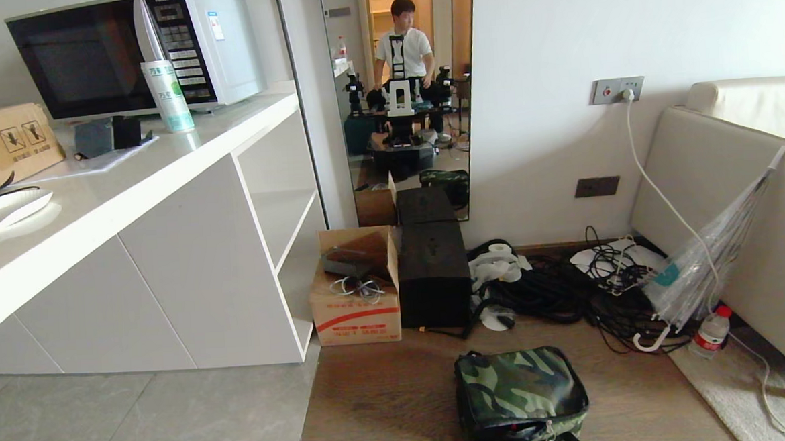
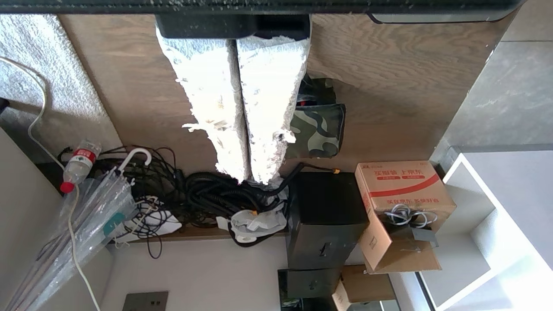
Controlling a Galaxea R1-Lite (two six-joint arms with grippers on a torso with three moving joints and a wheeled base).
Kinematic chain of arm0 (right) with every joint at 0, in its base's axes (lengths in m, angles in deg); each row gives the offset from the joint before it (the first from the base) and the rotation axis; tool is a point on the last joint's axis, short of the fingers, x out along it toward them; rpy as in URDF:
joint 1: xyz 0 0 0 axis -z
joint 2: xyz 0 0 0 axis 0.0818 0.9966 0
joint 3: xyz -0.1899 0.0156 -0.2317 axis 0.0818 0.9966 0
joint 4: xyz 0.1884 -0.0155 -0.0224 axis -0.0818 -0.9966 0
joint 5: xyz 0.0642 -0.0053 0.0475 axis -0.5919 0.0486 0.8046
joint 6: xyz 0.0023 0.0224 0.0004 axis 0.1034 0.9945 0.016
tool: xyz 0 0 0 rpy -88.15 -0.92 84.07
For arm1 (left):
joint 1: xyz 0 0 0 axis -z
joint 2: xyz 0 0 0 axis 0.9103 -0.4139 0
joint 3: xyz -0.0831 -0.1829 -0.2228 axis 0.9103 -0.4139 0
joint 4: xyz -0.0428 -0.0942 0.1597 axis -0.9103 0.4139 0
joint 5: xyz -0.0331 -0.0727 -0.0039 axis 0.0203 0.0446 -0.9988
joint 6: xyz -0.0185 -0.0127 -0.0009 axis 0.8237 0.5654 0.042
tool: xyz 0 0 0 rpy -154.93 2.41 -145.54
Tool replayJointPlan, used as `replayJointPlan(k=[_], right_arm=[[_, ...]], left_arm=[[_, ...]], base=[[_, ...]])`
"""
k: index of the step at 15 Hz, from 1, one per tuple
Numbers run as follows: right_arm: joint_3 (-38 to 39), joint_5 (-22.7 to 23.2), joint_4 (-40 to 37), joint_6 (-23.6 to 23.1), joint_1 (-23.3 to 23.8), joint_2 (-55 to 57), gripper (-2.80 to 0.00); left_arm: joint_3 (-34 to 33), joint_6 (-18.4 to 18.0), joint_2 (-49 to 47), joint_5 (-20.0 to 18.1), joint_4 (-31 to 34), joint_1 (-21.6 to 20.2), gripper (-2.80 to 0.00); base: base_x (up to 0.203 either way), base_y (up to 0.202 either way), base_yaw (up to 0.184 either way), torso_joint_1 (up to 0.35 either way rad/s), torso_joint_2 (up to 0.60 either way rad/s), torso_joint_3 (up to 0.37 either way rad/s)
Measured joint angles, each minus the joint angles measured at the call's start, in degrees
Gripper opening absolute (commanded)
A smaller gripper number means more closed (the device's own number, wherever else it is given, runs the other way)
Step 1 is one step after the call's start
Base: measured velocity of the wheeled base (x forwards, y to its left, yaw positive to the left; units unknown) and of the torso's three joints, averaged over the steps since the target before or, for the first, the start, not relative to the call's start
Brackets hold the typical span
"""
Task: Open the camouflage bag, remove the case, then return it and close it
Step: Open the top of the storage box
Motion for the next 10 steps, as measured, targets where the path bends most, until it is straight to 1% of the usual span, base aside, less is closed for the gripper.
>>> replayJointPlan(k=[10], right_arm=[[0.00,0.09,0.00,-0.09,0.00,0.00,-2.80]], left_arm=[[0.00,0.01,0.00,0.00,-0.02,0.00,-2.80]], base=[[0.000,0.000,0.000,0.000,0.00,0.000]])
